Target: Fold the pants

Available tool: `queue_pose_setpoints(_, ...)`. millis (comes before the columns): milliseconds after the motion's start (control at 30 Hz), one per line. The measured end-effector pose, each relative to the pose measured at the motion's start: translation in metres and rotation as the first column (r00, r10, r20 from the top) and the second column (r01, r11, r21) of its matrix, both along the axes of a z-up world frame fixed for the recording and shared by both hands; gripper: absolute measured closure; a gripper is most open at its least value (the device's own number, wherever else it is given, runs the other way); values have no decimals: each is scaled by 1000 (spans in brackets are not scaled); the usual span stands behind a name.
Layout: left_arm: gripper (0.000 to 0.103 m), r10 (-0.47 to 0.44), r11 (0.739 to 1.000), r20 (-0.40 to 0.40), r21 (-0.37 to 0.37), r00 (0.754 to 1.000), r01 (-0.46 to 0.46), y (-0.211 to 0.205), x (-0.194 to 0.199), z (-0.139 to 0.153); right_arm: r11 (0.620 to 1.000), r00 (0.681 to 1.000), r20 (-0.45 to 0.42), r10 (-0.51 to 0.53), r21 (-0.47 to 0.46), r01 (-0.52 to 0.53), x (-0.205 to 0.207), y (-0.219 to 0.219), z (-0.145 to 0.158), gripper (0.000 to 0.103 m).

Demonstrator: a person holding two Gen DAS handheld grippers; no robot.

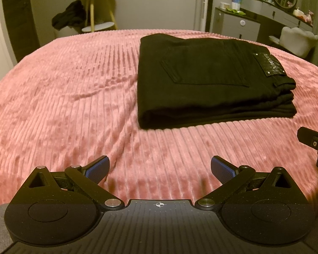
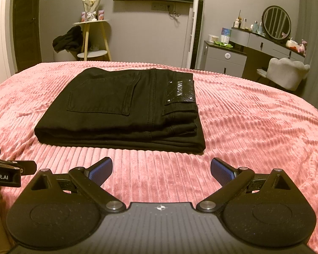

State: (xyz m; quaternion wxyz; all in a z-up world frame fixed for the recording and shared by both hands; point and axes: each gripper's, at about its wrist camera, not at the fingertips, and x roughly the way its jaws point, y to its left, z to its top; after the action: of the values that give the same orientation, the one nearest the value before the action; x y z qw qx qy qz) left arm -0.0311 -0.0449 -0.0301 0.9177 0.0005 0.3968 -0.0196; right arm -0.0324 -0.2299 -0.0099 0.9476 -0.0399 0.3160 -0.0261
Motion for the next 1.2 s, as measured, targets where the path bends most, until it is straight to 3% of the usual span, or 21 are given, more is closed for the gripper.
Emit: queue_pose_setpoints(1200, 0, -13, 1000, 1, -15, 1000, 13, 0, -2, 0, 1000, 1000, -1, -6, 6, 6, -1, 4, 1, 4)
